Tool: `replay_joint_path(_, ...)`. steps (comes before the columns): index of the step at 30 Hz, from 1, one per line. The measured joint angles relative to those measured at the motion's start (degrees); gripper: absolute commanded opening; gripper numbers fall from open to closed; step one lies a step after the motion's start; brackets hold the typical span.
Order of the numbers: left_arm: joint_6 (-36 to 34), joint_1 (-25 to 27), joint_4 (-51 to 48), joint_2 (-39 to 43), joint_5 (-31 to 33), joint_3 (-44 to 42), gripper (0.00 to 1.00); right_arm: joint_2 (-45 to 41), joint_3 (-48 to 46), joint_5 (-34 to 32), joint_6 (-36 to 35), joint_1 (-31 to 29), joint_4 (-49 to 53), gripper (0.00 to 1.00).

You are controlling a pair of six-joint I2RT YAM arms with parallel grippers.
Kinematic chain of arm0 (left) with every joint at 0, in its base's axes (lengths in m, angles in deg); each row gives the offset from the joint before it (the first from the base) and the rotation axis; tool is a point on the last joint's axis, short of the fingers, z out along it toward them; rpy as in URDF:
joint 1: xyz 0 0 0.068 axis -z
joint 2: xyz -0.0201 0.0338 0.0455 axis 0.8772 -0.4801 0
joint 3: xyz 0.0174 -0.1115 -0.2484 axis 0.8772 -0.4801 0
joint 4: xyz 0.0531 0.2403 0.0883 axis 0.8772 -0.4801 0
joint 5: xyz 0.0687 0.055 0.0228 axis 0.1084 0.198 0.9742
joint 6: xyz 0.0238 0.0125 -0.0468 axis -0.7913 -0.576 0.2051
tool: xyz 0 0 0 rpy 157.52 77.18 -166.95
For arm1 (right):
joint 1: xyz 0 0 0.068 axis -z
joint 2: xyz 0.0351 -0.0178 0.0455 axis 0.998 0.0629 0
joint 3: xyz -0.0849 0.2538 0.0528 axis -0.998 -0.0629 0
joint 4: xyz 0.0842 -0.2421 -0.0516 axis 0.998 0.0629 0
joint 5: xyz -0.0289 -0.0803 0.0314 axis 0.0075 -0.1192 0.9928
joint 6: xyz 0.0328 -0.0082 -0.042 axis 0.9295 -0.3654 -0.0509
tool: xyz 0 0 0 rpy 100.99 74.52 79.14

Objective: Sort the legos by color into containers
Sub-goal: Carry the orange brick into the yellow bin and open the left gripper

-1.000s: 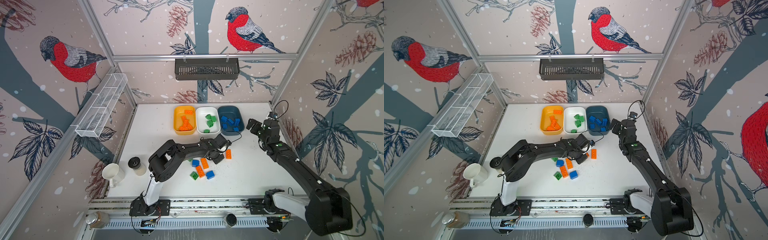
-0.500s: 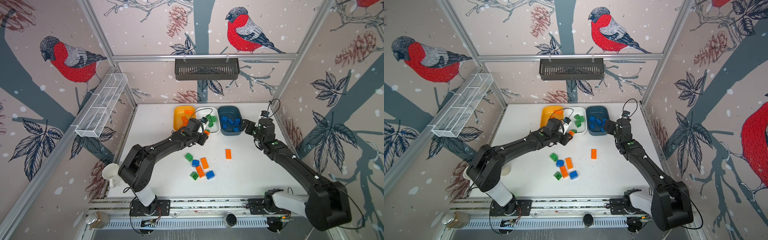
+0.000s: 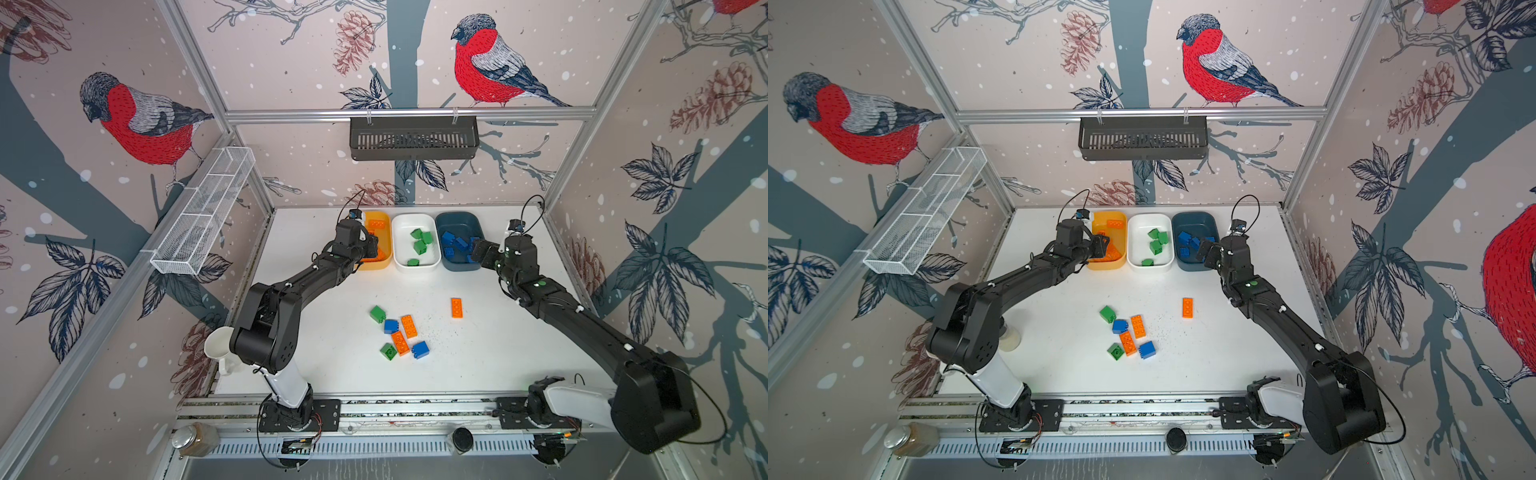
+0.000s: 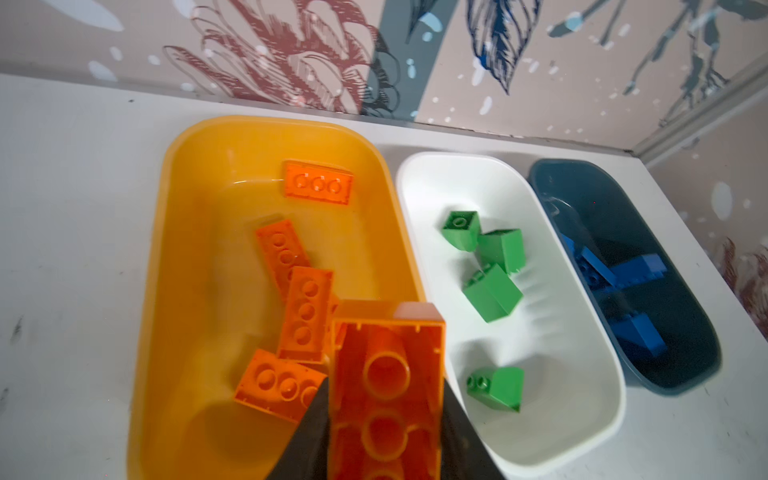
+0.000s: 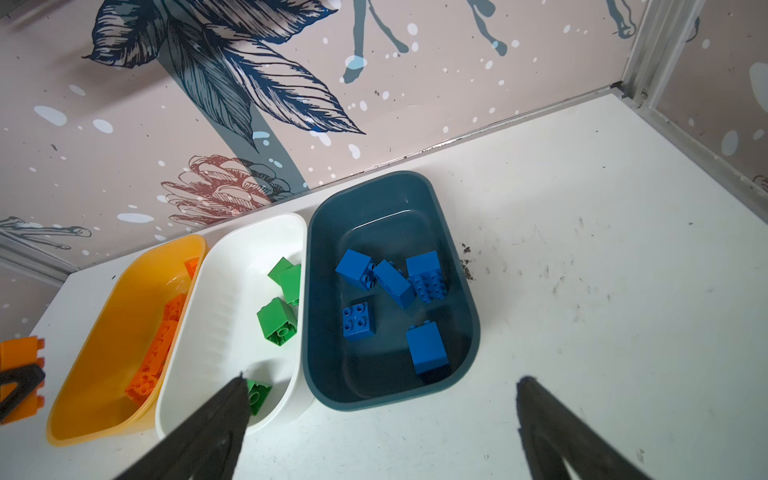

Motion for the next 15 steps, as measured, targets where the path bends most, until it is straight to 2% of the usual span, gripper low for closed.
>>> replay_joint_path(3,2.0,-0.9,-0.6,-2.8,0.9,3.0,0.27,0.4,-0.3,-0.2,-0.2,-2.3,0.6,0.99)
replay_joint_path(6,4.1,-1.4,-3.0,-6.0,0.8,7.0,0.34,1.5,-0.5,-0.6,-1.0,-4.3,0.8,0.99)
replay_joint_path(10,6.3,-1.8,-7.8,-9.6,0.9,12.4,0.54,2.9,-1.3,-0.8,-2.2,-7.6,2.1,1.0)
replay_joint_path(12,7.7,-1.8,-9.4,-9.8,0.7,13.0,0.69,3.1,-1.7,-0.7,-3.1,-9.1,2.1,1.0)
replay_joint_path(15,8.5,-1.8,-10.3,-9.8,-0.1,13.2,0.76,3.5,-2.3,-0.1,-5.7,-11.1,2.2,1.0)
